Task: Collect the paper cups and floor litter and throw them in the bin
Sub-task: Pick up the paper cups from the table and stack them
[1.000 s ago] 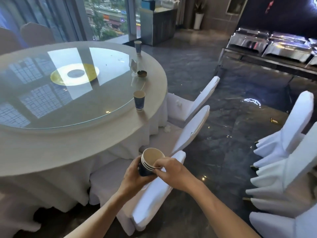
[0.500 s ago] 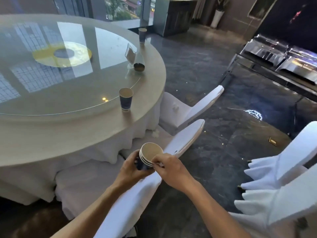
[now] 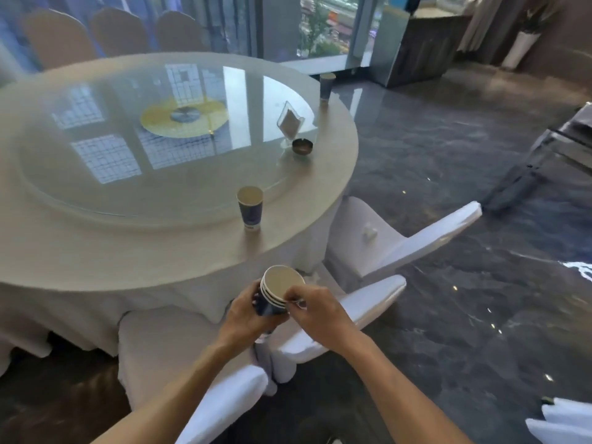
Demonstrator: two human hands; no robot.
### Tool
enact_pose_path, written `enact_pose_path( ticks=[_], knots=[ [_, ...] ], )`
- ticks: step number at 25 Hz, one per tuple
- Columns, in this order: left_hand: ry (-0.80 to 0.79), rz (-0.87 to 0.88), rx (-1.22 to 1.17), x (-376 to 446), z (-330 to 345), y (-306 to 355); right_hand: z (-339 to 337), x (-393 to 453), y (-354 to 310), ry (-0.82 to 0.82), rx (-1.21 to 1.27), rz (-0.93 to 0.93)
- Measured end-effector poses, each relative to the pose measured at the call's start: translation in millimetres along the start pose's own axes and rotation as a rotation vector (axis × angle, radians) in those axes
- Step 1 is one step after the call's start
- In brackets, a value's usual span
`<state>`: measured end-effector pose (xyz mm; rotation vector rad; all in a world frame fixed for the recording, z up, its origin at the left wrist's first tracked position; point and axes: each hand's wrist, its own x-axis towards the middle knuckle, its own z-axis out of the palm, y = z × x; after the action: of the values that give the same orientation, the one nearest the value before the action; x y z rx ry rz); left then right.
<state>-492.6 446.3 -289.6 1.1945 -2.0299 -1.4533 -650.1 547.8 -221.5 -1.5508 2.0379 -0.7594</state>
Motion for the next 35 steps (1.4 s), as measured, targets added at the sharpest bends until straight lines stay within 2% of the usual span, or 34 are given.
enact_pose_path(
  ticks=[5,11,14,17,20,25,31,35],
  knots=[
    [0.23,-0.105,0.035,14.1,25.3,43.7,-52.4,46.2,20.9,-0.092,-0.009,-0.143],
    [0.501,-0.265,-0.122,33.1,15.8,26.5,-51.8,119.7,16.4,-0.279,0.019,-0.262],
    [0.603,-0.285,-0.18,64.2,3.3,13.8,-44.1,168.0,22.1,-0.216,0.044,-0.331],
    [0.665,-0.308,-0.251,94.3,-6.8,12.3,-42.0,213.7,39.4,-0.177,0.125,-0.234],
    [0.669,-0.32,-0.301,113.2,-12.6,14.1,-37.0,258.9,60.5,-0.154,0.072,-0.171],
    [0.756,-0.351,-0.39,141.1,-25.3,18.8,-14.1,334.7,77.7,-0.184,0.219,0.123],
    [0.861,-0.402,-0.437,158.4,-18.2,13.4,27.6,390.2,90.7,-0.301,0.224,0.101],
    [0.857,-0.429,-0.438,167.4,-6.1,11.6,51.8,402.4,105.9,-0.304,0.355,0.098]
  ],
)
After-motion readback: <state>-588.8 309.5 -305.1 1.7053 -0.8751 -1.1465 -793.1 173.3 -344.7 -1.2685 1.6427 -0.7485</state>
